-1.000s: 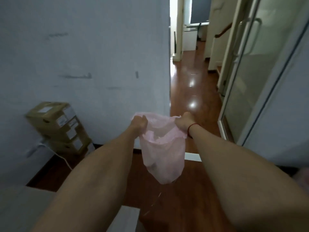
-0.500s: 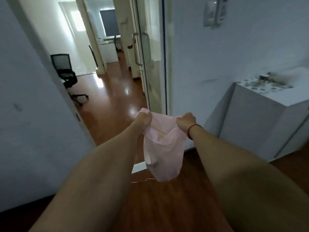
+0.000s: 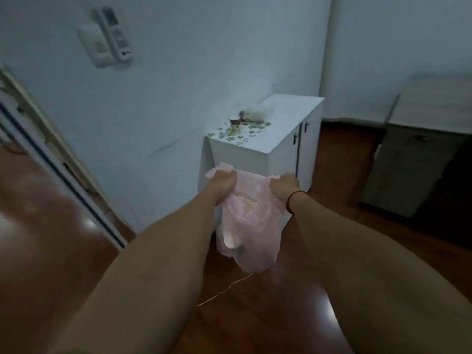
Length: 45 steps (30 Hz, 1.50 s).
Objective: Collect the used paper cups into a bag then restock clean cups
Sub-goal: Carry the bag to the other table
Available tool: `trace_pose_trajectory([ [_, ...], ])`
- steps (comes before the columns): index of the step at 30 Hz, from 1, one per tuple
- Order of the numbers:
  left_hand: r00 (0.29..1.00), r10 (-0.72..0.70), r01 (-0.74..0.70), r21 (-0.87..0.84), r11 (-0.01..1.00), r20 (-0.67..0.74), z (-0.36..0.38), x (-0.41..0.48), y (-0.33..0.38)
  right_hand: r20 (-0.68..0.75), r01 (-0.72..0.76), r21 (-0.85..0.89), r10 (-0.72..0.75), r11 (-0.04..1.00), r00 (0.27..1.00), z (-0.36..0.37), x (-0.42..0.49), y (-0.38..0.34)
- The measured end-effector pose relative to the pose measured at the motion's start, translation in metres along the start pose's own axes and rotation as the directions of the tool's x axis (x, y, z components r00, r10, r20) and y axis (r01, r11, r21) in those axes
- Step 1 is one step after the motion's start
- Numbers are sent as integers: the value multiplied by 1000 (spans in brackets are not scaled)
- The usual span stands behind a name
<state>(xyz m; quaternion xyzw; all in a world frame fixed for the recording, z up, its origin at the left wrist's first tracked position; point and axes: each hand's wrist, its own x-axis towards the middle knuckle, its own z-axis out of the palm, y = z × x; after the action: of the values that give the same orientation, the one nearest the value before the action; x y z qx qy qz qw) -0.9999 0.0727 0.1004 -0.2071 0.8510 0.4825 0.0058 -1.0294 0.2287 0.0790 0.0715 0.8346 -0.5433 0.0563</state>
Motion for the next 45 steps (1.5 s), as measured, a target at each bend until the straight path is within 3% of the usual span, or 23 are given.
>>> trace_pose_trajectory([
  [9, 950, 124, -137, 24, 990, 286, 204, 121, 126, -301, -152, 94, 174, 984, 938, -151, 155, 62],
  [16, 883, 153, -156, -30, 987, 444, 346, 211, 234, -508, -278, 242, 366, 929, 780, -295, 254, 87],
  [22, 754, 246, -291, -26, 956, 610, 479, 238, 336, -631, -272, 316, 415, 909, 655, -416, 324, 128],
  [25, 695, 330, -362, -85, 928, 639, 558, 247, 390, -678, -256, 360, 440, 897, 589, -486, 361, 154],
  [32, 578, 387, -442, -123, 888, 719, 711, 248, 514, -684, -247, 407, 472, 880, 556, -643, 423, 191],
  [36, 566, 462, -459, -204, 865, 683, 783, 243, 574, -718, -264, 423, 499, 867, 486, -728, 449, 208],
  [39, 564, 460, -427, -234, 874, 686, 834, 248, 614, -770, -232, 396, 459, 889, 444, -787, 472, 216],
  [45, 454, 557, -499, -320, 805, 695, 942, 243, 711, -849, -165, 361, 396, 918, 349, -903, 523, 240],
])
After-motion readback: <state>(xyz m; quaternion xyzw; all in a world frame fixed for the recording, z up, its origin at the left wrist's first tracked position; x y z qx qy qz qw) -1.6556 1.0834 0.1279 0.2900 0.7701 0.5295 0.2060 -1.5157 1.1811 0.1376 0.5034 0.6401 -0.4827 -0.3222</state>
